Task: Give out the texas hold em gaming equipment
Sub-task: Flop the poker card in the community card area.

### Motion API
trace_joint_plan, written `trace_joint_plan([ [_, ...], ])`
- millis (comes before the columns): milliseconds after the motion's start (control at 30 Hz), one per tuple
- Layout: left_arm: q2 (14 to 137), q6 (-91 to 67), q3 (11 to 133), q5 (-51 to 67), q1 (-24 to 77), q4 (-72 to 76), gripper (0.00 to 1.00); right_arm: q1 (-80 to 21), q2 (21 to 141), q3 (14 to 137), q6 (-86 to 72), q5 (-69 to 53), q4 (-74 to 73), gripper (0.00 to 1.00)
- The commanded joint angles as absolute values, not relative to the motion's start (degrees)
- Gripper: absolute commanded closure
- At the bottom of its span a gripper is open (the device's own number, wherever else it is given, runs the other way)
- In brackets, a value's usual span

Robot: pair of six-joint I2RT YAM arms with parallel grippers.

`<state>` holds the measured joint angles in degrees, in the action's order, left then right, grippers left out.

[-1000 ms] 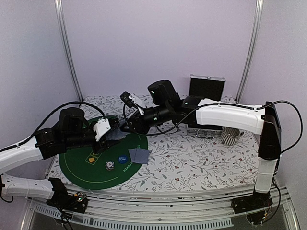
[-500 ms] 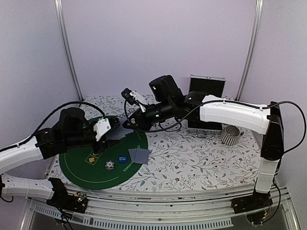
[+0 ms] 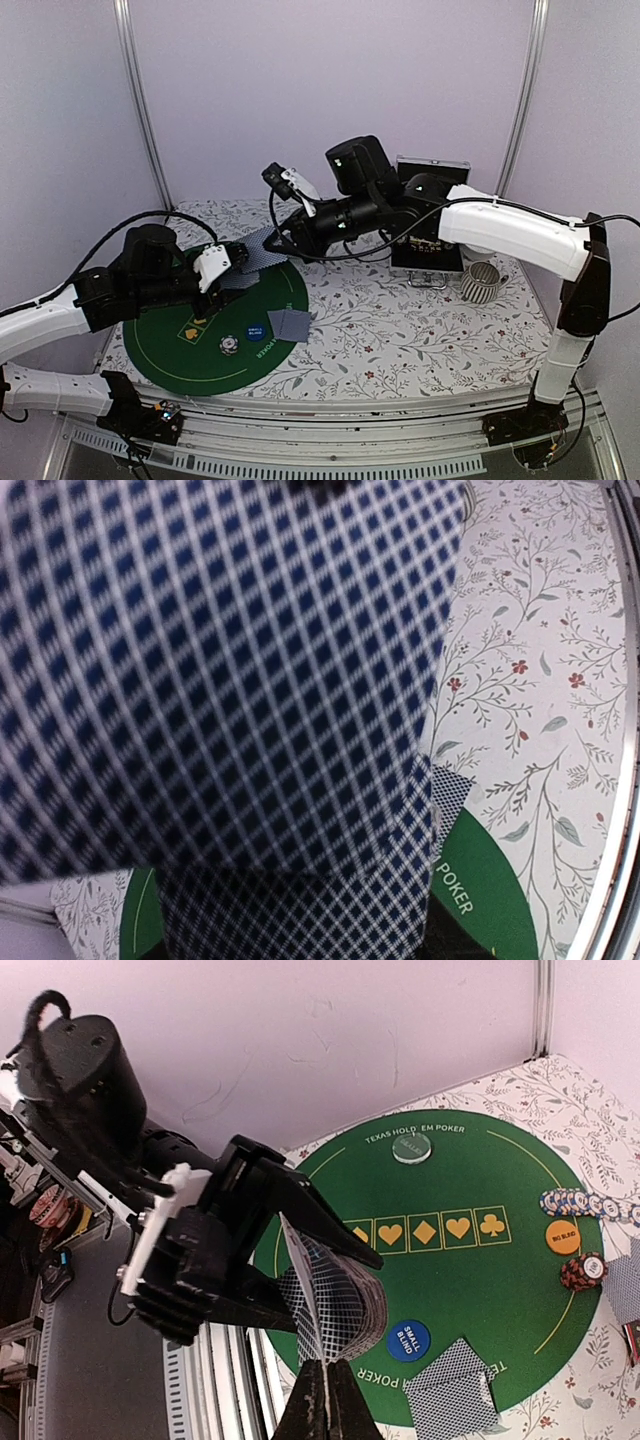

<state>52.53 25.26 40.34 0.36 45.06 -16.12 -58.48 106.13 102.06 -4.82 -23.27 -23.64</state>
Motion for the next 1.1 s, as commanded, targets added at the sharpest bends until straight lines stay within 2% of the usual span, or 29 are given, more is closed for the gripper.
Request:
trace_joint_plan([
  [0,52.7,23.8,40.7,-2.4,43.6,-14.1,0.51,-58.1,102.3,103.8,-4.0,-23.7,-22.5,0.98],
  [267,53.2,19.7,42.1,-9.2,39.4,-13.5,0.52,-56.3,100.8,102.3,-6.7,-20.7,-17.7,0.98],
  [433,52.4,16.0,42.9,-13.5,32.5,-12.7,0.52,-56.8,102.5,97.2,2.8,-16.4,-10.6,0.98],
  [500,51.2,14.8,42.8,-13.3,28.9,-11.9,0.51,-57.8,105.4,98.4,8.2,-15.3,-10.3,0.98],
  [733,48.4,13.5,41.3,-11.4,21.6,-9.9,0.50,-64.8,120.5,104.5,42.0,-10.6,-5.8,0.98],
  [967,48.2,13.2,41.1,-10.9,18.5,-9.2,0.50,-68.0,138.5,114.7,53.8,-6.9,4.6,0.98],
  [1067,48.5,13.2,41.0,-9.5,18.2,-9.2,0.50,-70.1,147.4,124.6,57.5,-1.6,6.8,0.98],
])
